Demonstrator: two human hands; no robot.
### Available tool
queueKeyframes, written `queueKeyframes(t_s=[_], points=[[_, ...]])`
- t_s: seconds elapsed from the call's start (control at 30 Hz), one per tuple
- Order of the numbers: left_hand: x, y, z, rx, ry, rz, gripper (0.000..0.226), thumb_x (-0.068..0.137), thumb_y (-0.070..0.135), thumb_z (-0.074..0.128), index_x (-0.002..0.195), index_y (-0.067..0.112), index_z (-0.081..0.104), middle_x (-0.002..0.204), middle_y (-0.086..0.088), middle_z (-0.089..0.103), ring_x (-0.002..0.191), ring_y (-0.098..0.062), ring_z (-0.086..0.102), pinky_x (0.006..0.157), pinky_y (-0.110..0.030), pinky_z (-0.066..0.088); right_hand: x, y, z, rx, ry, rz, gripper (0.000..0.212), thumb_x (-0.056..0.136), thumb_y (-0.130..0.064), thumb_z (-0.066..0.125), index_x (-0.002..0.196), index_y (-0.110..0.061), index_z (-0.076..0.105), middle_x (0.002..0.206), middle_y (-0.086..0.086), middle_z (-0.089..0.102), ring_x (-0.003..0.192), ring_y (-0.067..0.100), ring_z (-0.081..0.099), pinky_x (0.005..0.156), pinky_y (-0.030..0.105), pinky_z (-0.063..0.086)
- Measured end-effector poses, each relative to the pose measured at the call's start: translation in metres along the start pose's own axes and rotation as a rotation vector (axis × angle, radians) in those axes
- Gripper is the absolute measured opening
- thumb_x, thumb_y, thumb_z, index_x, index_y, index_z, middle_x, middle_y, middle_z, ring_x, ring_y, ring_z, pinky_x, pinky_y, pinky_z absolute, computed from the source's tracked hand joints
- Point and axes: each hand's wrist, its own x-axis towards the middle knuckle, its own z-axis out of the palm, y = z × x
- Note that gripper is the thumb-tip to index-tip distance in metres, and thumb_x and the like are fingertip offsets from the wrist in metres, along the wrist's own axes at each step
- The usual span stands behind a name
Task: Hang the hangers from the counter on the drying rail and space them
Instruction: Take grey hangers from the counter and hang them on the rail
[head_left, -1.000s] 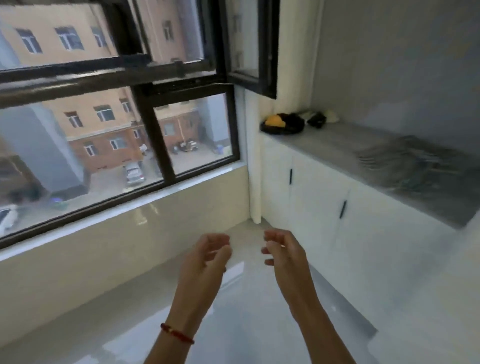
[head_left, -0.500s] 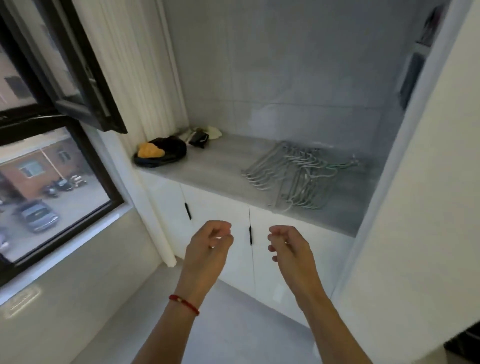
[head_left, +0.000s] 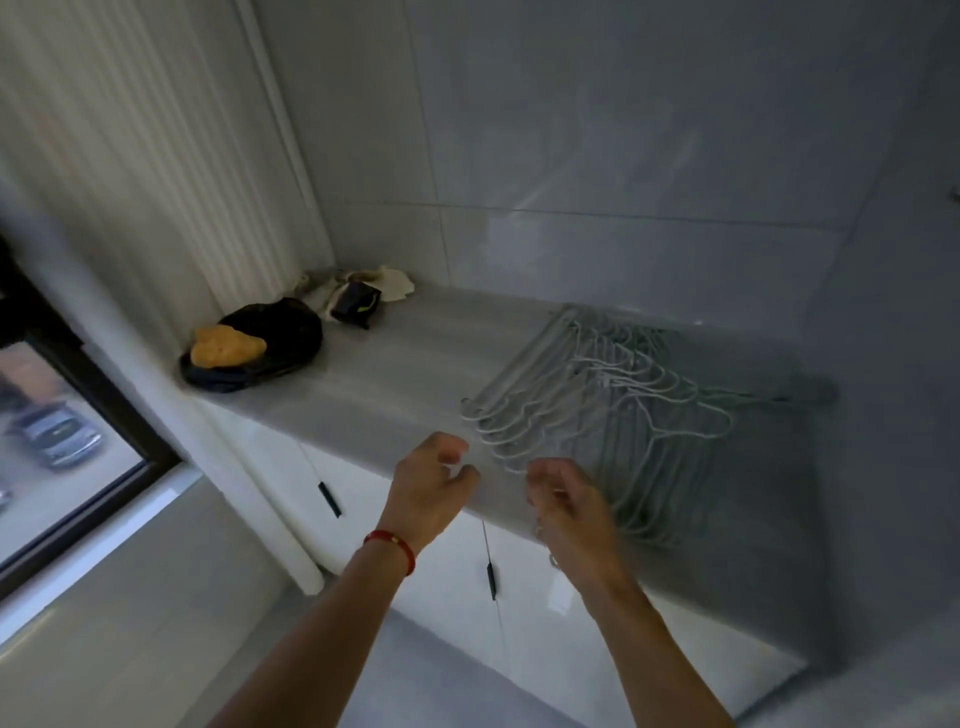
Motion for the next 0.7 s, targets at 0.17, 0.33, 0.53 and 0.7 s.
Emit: queueKeyframes(t_s=[0.17, 0.33, 0.53, 0.7], points=[[0.088, 0.01, 0.021, 0.12, -0.065, -0.005, 0.041, 0.09, 0.023, 0.074, 0.128, 0.013, 0.064, 0.119, -0.005, 0.066, 0.112, -0.026, 0.064, 0.087, -0.021, 0.046, 0.066, -0.002, -0.011, -0.032, 0.006, 0.05, 0.008, 0.096, -0.024, 0.061, 0.094, -0.031, 0.065, 0.096, -0.014, 0.07, 0.091, 0.011, 0.068, 0.076, 0.032, 0.058], [0.157, 0.013, 0.033, 0.25, -0.183, -0.012, 0.052, 0.087, 0.029, 0.075, 0.131, 0.006, 0.061, 0.131, -0.015, 0.064, 0.123, -0.032, 0.059, 0.097, -0.029, 0.047, 0.111, -0.003, -0.007, -0.084, 0.063, 0.057, 0.012, 0.091, -0.021, 0.062, 0.094, -0.031, 0.068, 0.094, -0.013, 0.073, 0.089, 0.008, 0.07, 0.08, 0.034, 0.058], [0.221, -0.008, 0.06, 0.48, -0.376, -0.016, 0.082, 0.073, 0.065, 0.068, 0.135, 0.016, 0.046, 0.131, -0.014, 0.057, 0.126, -0.038, 0.05, 0.103, -0.049, 0.048, 0.129, 0.005, 0.015, -0.093, 0.155, 0.108, 0.016, 0.093, -0.011, 0.062, 0.093, -0.026, 0.068, 0.092, -0.008, 0.074, 0.086, 0.01, 0.069, 0.075, 0.024, 0.052], [0.238, -0.016, 0.06, 0.542, -0.366, 0.054, 0.094, 0.076, 0.062, 0.073, 0.146, 0.011, 0.035, 0.139, -0.019, 0.047, 0.131, -0.039, 0.044, 0.106, -0.046, 0.044, 0.133, 0.005, 0.033, -0.138, 0.216, 0.118, 0.019, 0.093, -0.006, 0.061, 0.096, -0.023, 0.069, 0.095, -0.008, 0.074, 0.088, 0.008, 0.068, 0.072, 0.011, 0.049]])
